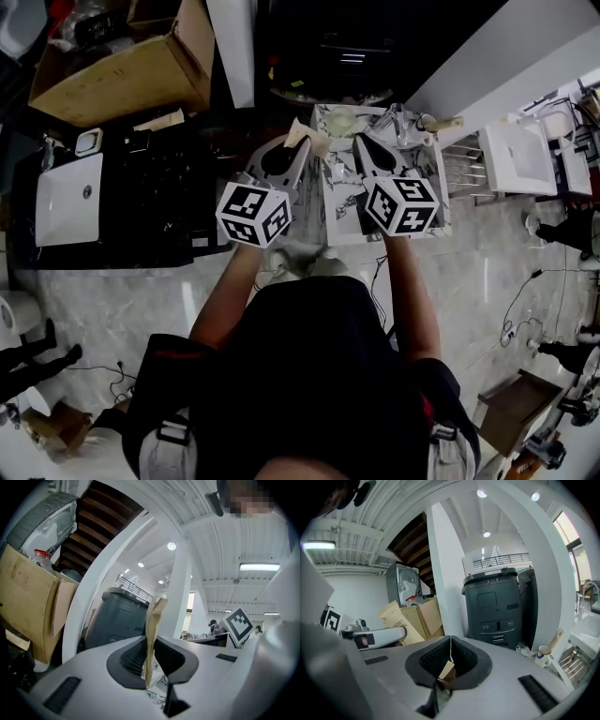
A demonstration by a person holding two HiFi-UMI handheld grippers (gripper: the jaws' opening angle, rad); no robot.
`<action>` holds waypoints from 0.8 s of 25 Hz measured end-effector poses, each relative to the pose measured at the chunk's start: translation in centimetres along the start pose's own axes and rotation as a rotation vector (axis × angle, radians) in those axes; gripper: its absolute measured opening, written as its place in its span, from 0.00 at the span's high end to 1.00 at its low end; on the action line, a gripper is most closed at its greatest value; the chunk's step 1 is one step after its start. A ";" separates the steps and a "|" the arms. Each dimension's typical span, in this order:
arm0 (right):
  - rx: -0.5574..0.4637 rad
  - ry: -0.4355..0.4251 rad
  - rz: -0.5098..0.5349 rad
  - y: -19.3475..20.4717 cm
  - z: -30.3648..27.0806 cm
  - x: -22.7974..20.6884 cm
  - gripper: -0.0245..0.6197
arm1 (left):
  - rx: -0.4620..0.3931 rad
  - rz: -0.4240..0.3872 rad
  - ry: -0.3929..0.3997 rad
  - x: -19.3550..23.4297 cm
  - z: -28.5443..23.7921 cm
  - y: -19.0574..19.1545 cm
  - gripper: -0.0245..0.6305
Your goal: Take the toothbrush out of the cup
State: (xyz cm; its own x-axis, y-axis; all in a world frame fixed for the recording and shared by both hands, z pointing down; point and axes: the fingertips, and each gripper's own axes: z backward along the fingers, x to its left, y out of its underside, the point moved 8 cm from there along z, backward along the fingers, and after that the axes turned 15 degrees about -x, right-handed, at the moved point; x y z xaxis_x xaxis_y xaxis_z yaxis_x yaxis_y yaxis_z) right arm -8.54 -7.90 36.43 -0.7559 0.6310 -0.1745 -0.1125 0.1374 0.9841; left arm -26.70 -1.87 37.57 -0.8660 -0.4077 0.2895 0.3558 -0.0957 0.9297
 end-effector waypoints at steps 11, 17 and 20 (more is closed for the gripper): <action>0.003 0.003 0.010 0.1 0.6 -1.7 0.91 | 0.006 -0.002 0.021 -1.2 -1.6 0.8 0.88; -0.012 0.002 -0.005 -0.3 2.1 -4.8 0.91 | 0.020 -0.011 0.027 -4.0 -3.7 2.1 0.88; -0.013 0.002 -0.015 -0.6 2.8 -6.8 0.91 | 0.027 -0.018 0.025 -5.5 -5.0 2.8 0.88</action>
State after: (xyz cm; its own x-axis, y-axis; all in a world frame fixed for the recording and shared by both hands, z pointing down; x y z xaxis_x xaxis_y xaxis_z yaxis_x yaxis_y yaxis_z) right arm -1.52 -10.14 36.96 -0.7551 0.6276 -0.1897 -0.1327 0.1370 0.9816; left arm -19.20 -4.43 37.44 -0.8628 -0.4290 0.2675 0.3308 -0.0788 0.9404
